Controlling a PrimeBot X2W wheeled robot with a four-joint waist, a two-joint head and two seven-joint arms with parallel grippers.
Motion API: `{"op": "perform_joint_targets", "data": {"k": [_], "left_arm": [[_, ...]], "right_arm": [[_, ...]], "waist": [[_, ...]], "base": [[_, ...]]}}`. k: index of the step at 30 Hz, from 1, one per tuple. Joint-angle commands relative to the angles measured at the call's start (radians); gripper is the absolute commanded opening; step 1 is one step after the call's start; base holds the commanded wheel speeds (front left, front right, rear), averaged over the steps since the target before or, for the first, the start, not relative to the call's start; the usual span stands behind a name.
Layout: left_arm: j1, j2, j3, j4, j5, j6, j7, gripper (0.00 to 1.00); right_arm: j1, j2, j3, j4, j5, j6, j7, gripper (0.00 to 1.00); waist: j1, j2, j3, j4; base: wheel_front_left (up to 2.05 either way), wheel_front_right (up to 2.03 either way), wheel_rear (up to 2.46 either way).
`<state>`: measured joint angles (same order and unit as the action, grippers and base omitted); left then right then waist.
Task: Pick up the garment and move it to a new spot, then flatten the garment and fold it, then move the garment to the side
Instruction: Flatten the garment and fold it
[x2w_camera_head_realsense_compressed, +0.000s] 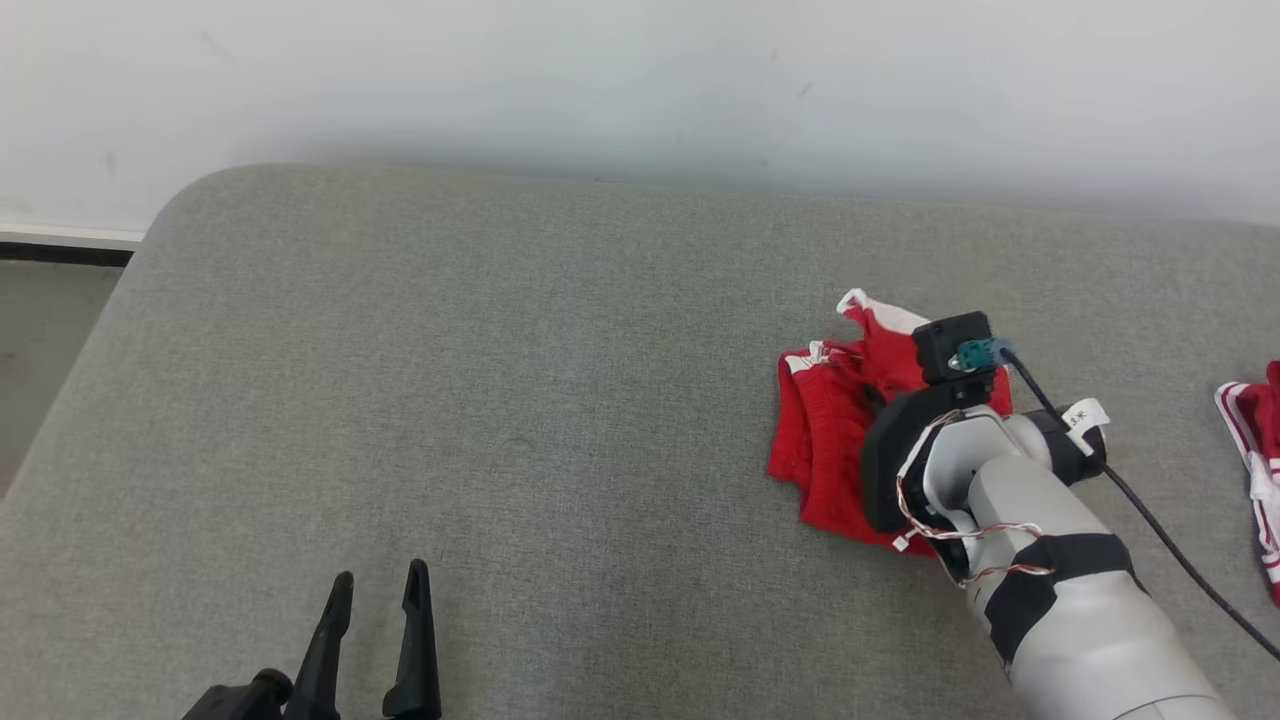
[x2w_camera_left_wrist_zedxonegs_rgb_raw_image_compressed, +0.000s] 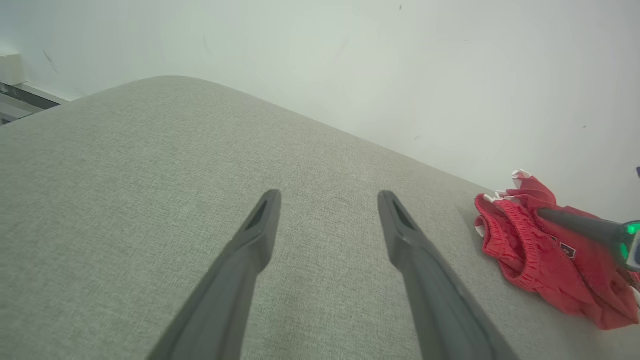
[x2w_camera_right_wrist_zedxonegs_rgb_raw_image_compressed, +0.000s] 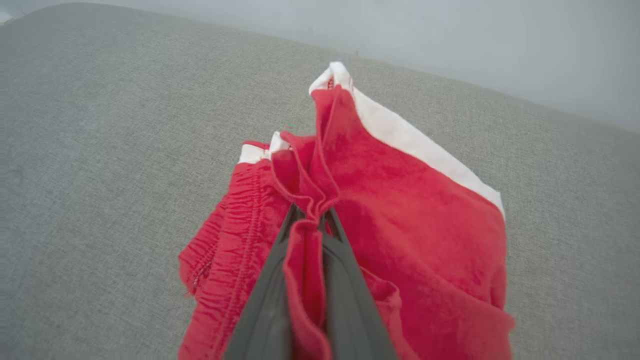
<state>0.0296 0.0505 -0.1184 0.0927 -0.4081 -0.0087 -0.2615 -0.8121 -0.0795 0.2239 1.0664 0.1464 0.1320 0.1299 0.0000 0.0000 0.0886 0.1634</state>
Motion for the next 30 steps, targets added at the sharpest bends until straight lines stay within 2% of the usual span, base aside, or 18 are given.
{"op": "perform_joint_targets", "data": {"k": [1,4,5,6,13,15,21,23,25,30], "left_arm": [[0.015,0.000,0.001,0.003,-0.004,0.001,-0.004,1.00],[0.018,0.000,0.002,0.005,-0.003,0.001,-0.004,1.00],[0.019,0.000,0.003,0.005,-0.003,0.001,-0.004,1.00],[0.021,0.000,0.005,0.005,-0.003,0.003,-0.004,1.00],[0.026,0.000,0.015,0.005,0.003,0.004,-0.004,1.00],[0.026,0.000,0.016,0.005,0.003,0.004,-0.004,1.00],[0.026,0.000,0.013,0.002,0.007,-0.006,-0.004,1.00],[0.025,0.000,0.011,0.002,0.008,-0.007,-0.004,1.00],[0.021,0.000,0.010,0.000,0.008,-0.007,-0.004,1.00],[0.007,0.000,0.023,0.001,0.011,-0.011,-0.004,1.00]], "right_arm": [[0.021,0.007,0.005,-0.005,-0.001,-0.003,0.011,0.00],[0.037,0.019,0.013,-0.017,0.011,-0.003,0.022,0.00],[0.043,0.022,0.016,-0.024,0.025,-0.003,0.023,0.24],[0.050,0.025,0.017,-0.034,0.048,-0.003,0.025,1.00],[0.075,0.027,0.047,-0.198,0.316,-0.003,0.025,1.00],[0.073,0.018,0.038,-0.214,0.325,-0.003,0.011,1.00],[0.125,-0.109,-0.045,-0.199,0.243,-0.003,-0.068,1.00],[0.150,-0.146,-0.064,-0.172,0.185,-0.003,-0.099,0.00],[0.174,-0.149,-0.075,-0.148,0.143,-0.003,-0.116,0.00],[0.195,-0.096,-0.049,-0.123,0.095,-0.003,-0.133,0.00]], "waist": [[0.0000,0.0000,-0.004,0.007],[0.0000,0.0000,-0.008,0.011],[0.0000,0.0000,-0.009,0.011],[0.0000,0.0000,-0.012,0.010],[0.0000,0.0000,-0.025,-0.010],[0.0000,0.0000,-0.026,-0.012],[0.0000,0.0000,-0.030,-0.013],[0.0000,0.0000,-0.026,-0.011],[0.0000,0.0000,-0.016,-0.011],[0.0000,0.0000,0.007,-0.020]], "base": [[0.00,0.00,0.00],[0.00,0.00,0.00],[0.00,0.00,0.00],[0.00,0.00,0.00],[0.00,0.00,0.00],[0.00,0.00,0.00],[0.00,0.00,0.00],[0.00,0.00,0.00],[0.00,0.00,0.00],[0.00,0.00,0.00]]}}
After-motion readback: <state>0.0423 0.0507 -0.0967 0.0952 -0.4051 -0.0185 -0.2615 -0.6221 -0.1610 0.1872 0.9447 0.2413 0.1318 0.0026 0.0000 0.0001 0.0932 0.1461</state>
